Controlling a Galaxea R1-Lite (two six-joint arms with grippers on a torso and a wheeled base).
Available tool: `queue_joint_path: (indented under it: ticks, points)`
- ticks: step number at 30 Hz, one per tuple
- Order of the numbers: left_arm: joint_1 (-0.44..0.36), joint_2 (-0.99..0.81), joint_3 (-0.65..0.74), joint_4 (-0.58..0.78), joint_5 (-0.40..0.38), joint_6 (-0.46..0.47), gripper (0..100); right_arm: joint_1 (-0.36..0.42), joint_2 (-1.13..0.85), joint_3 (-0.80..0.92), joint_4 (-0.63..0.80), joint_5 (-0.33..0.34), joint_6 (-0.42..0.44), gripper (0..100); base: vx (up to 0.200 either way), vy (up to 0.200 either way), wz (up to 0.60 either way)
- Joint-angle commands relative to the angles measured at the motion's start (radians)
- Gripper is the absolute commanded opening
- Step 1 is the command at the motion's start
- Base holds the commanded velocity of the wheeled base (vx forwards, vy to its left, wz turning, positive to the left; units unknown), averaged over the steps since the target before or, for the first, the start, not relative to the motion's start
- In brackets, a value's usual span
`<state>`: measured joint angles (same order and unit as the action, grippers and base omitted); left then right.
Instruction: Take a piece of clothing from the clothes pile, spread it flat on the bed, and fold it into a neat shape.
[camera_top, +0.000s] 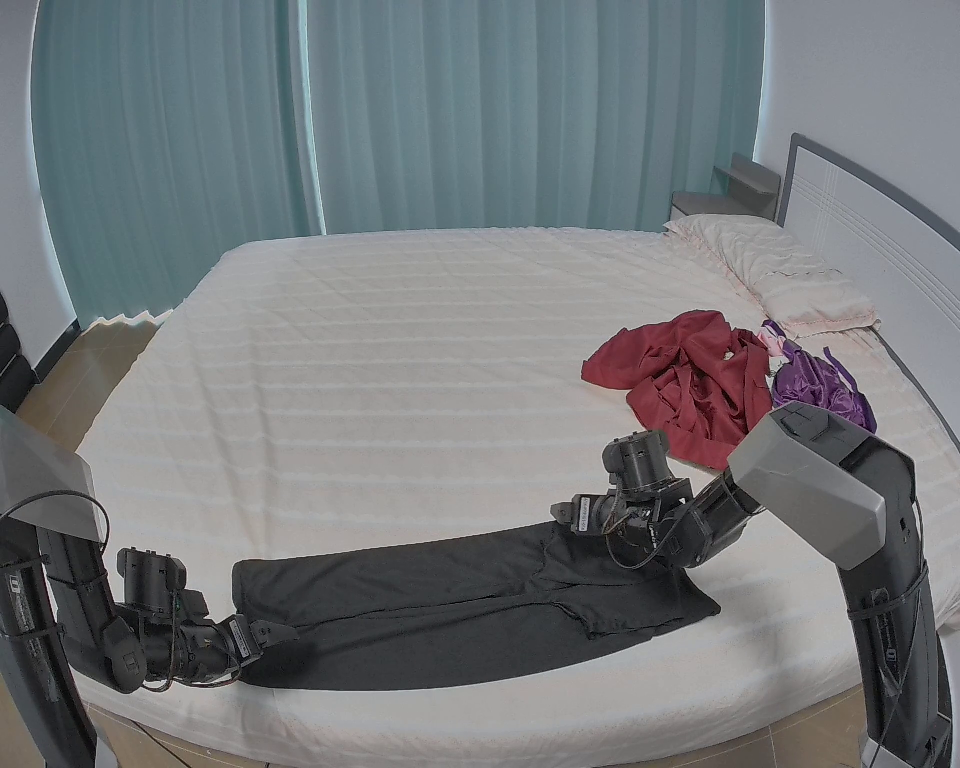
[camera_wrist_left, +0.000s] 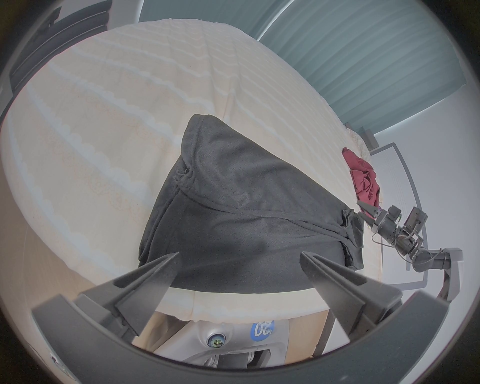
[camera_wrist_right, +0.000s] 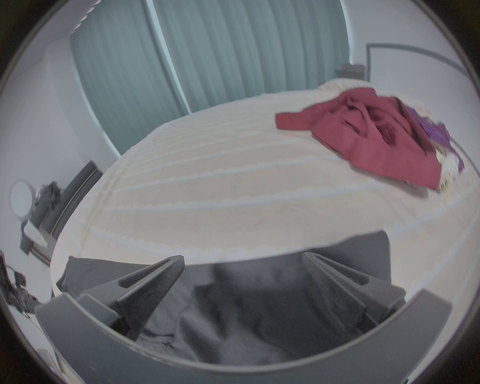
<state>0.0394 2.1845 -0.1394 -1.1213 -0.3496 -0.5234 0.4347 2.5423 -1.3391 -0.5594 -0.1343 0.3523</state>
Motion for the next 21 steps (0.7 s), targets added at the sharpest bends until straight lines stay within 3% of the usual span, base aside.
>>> queue_joint_path:
  ticks: [1,14,15,21]
  points:
    - [0.001,0.001,0.000,0.000,0.000,0.002,100,-0.050,-0.037,0.077,0.001,0.022,0.050,100,0.000,0.000,0.00]
    - [0.001,0.001,0.000,0.000,0.000,0.003,100,-0.079,-0.033,0.107,0.006,0.056,0.076,100,0.000,0.000,0.00]
    - [0.001,0.001,0.000,0.000,0.000,0.003,100,-0.079,-0.033,0.107,0.006,0.059,0.077,0,0.000,0.000,0.00]
    - [0.001,0.001,0.000,0.000,0.000,0.003,100,-0.083,-0.037,0.092,0.082,0.068,0.085,0,0.000,0.000,0.00]
